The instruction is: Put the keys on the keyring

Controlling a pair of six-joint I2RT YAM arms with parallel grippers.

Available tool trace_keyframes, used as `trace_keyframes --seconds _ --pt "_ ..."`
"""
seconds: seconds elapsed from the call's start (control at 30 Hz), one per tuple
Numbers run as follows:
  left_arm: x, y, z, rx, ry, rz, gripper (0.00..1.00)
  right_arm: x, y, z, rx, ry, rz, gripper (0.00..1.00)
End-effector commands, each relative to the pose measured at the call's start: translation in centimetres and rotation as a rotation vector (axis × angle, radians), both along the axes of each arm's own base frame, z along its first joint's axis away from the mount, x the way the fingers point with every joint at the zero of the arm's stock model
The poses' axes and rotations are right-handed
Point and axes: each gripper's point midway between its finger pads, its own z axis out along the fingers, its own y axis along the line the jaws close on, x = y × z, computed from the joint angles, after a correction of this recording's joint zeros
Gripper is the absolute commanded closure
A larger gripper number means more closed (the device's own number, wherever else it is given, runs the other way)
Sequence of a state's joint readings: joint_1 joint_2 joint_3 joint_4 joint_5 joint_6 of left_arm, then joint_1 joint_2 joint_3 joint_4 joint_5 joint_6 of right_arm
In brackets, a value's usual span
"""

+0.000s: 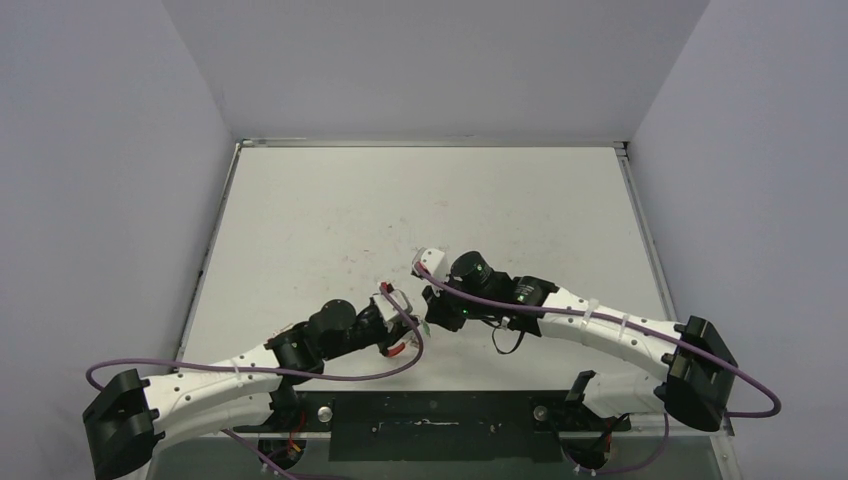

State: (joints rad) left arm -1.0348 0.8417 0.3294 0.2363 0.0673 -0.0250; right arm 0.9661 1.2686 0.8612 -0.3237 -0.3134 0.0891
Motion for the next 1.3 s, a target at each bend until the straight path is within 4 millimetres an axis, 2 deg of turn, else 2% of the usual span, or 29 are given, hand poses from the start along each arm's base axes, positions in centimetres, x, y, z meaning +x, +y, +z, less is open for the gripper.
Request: trace_keyframes --seconds 0.0,0.37,0.6,0.87,1.27 --pt "0.3 -0.7 3.2 -0.113 -0.025 0.018 1.00 0.8 -0.2 1.2 0.018 -0.089 -0.033 1.00" --pt "0.4 -0.5 2.6 -0.137 0.040 0.064 1.00 1.2 -0.1 3.4 0.110 -0.168 -0.093 1.00" --pt "0.5 -0.3 2.7 -0.154 0.042 0.078 1.00 -0.3 0.6 3.9 0.148 -0.160 0.001 1.00" --pt "0.6 -0.3 3.1 -0.163 0.033 0.080 1.00 -1.2 1.2 3.0 0.129 -0.124 0.063 1.00" --pt "0.6 -0.4 3.4 -0.164 0.025 0.074 1.00 -0.4 1.6 1.9 0.095 -0.120 0.033 1.00"
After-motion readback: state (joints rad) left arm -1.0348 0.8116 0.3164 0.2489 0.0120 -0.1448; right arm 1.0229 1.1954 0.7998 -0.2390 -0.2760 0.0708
